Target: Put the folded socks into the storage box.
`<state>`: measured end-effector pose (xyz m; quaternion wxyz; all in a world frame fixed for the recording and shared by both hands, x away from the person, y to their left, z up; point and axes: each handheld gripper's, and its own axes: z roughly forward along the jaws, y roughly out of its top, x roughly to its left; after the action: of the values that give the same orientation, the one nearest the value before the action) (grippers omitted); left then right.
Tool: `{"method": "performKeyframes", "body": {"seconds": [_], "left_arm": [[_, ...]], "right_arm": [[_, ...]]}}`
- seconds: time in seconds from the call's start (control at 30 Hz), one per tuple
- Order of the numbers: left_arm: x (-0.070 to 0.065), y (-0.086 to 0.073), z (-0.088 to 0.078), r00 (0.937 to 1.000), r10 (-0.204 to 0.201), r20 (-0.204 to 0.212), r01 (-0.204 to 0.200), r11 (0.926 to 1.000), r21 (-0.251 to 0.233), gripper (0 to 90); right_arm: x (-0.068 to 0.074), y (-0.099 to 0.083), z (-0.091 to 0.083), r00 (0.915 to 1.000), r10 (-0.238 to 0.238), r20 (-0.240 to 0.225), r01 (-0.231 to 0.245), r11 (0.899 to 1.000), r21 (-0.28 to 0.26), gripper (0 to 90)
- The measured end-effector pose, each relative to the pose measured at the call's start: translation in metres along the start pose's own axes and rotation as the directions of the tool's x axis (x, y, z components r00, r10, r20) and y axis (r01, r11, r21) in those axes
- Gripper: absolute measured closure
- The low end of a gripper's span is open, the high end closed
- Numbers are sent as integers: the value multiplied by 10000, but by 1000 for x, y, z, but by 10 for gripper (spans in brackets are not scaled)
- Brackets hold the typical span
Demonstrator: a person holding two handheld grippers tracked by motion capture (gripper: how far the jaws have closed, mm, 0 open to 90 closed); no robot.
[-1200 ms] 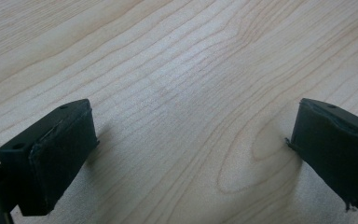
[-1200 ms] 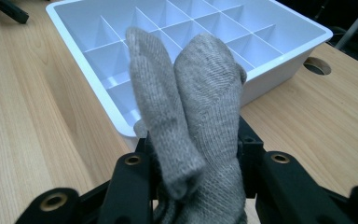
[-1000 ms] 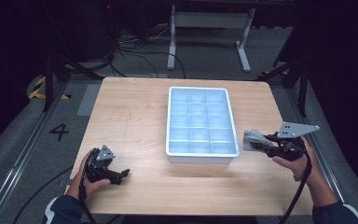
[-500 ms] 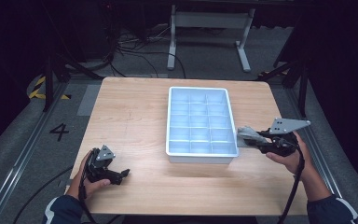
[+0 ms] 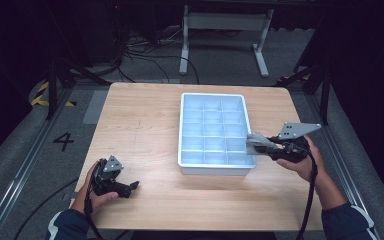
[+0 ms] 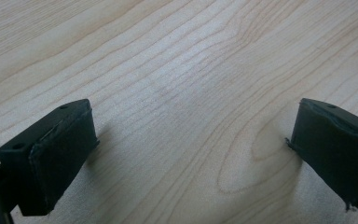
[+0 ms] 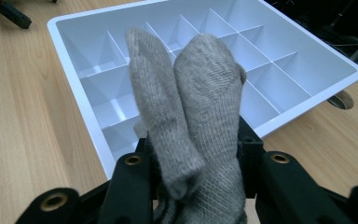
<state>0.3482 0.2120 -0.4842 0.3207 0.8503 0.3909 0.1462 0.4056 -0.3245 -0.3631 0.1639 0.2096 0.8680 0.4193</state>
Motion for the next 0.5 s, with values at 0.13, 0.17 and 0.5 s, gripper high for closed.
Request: {"method": "performKeyframes", "body": {"seconds": [0.13,0.17,0.5], "left_arm": [[0,0,0,10000,2,0,-2,10000,8,4],[0,0,0,10000,0,1,0,10000,4,4],[0,0,0,10000,2,0,-2,10000,11,3]], "right_arm": [[0,4,7,9999,-90,-45,90,9999,58,668],[1,5,9,9999,-102,-71,103,9999,107,668],[0,9,29,9996,-271,-125,277,9979,590,669]]}}
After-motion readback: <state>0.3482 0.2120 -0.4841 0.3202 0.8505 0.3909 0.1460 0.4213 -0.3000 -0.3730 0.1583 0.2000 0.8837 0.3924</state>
